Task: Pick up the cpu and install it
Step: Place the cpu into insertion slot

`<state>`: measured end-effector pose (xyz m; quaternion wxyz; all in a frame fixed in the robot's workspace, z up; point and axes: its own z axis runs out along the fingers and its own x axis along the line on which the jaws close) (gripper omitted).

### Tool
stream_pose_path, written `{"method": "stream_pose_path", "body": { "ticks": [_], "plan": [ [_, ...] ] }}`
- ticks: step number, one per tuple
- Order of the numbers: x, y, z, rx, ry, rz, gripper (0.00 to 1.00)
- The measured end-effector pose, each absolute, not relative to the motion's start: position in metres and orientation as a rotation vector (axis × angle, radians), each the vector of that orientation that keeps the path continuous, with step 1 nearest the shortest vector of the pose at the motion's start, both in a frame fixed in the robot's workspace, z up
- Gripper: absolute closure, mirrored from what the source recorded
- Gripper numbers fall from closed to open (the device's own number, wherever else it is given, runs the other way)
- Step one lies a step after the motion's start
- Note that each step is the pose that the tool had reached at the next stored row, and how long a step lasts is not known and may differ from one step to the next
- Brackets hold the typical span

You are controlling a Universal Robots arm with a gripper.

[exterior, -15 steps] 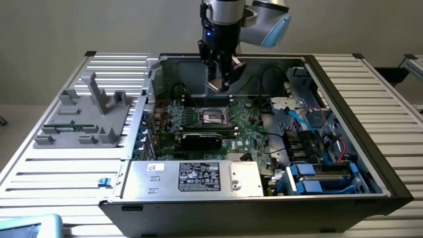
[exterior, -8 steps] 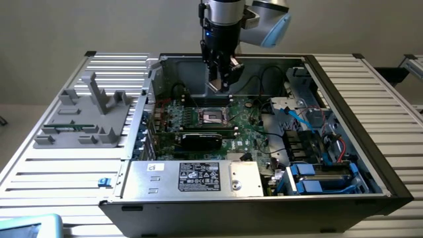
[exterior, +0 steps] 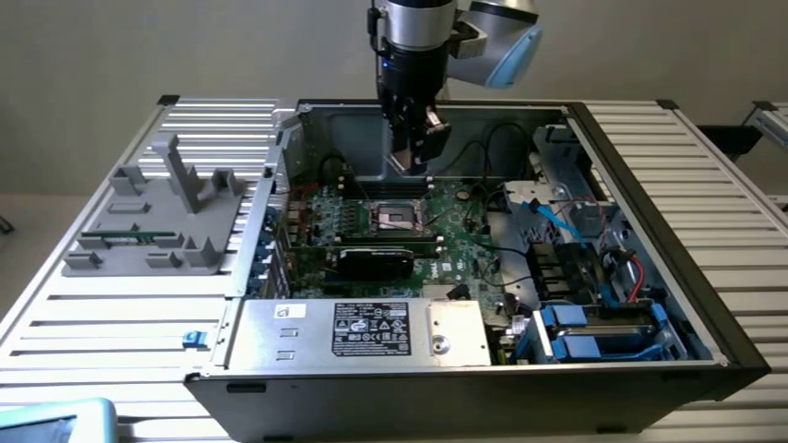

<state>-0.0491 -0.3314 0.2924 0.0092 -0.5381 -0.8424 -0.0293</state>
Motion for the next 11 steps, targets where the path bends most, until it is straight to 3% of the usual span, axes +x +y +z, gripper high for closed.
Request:
{"method": "stream_pose_path", "body": {
  "ticks": [11],
  "plan": [
    [-0.0491, -0.3314, 0.2875, -1.845, -2.547, -0.073, 0.44]
  ]
}}
